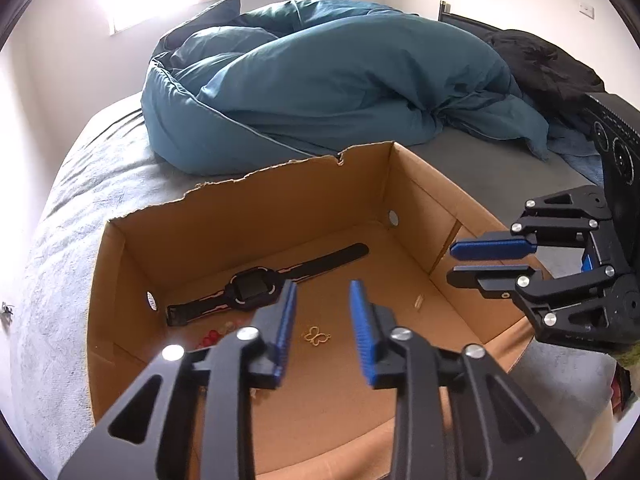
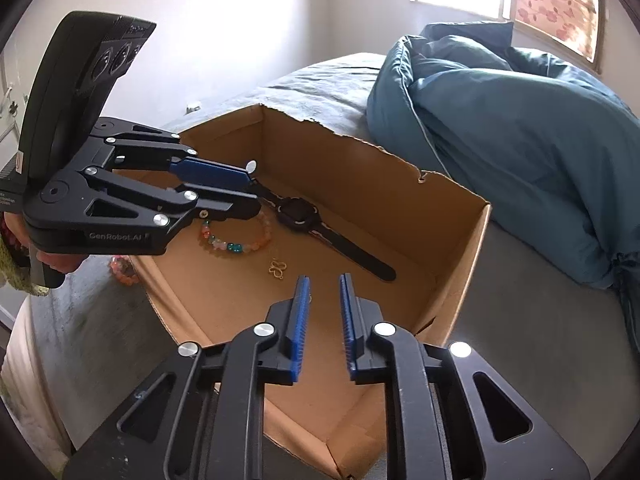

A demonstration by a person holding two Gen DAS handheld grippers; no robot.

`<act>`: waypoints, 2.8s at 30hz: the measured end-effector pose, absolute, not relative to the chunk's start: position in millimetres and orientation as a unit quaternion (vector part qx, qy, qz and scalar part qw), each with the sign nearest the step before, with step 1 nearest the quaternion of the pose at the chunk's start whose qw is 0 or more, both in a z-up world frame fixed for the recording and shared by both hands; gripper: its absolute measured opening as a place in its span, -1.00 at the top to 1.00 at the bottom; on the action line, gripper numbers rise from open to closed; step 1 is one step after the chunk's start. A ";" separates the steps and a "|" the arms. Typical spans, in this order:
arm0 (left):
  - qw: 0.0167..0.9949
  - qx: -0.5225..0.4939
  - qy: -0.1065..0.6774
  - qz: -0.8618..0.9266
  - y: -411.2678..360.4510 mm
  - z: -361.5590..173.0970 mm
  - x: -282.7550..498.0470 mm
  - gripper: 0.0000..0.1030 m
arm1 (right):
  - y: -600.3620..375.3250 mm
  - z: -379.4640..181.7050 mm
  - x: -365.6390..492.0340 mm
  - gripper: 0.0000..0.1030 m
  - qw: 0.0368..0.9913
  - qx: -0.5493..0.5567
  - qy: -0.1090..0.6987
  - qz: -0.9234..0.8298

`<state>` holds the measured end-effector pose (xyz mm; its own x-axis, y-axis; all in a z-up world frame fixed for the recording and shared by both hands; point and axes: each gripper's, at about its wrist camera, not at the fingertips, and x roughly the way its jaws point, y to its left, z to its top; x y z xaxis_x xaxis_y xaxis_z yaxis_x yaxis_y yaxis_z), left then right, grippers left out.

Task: Organize jewelry
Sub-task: 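Carry both gold pieces into the box and open both tools, then move the left tool out of the box down to the orange bead bracelet, then close the left tool on the orange bead bracelet and lift it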

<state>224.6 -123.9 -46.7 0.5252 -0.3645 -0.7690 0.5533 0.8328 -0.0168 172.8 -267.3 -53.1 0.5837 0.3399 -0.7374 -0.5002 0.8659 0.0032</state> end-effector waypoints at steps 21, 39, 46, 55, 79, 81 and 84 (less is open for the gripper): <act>0.895 0.093 0.340 -0.273 -64.1 9.4 150.5 0.16 | -290.4 -3.4 96.6 0.31 0.907 -0.073 0.334 0.247; 0.881 0.077 0.396 -0.247 -4.0 -66.8 58.5 0.21 | -239.5 -74.1 79.0 0.35 0.868 -0.021 0.402 0.289; 0.878 0.126 0.403 -0.227 -17.7 -89.9 75.3 0.42 | -232.6 -85.0 82.5 0.35 0.862 -0.020 0.411 0.296; 0.862 0.190 0.429 -0.193 -25.1 -120.6 100.8 0.69 | -243.5 -92.5 82.3 0.35 0.861 -0.006 0.419 0.287; 0.871 0.099 0.433 -0.209 10.1 -87.5 93.2 0.55 | -246.0 -84.3 70.9 0.35 0.864 0.001 0.412 0.289; 0.865 0.130 0.438 -0.209 -4.0 -102.1 92.7 0.53 | -246.1 -84.6 70.6 0.35 0.864 0.001 0.412 0.289; 0.857 0.181 0.442 -0.193 -21.5 -122.4 96.5 0.53 | -248.6 -86.6 72.7 0.35 0.864 0.004 0.414 0.288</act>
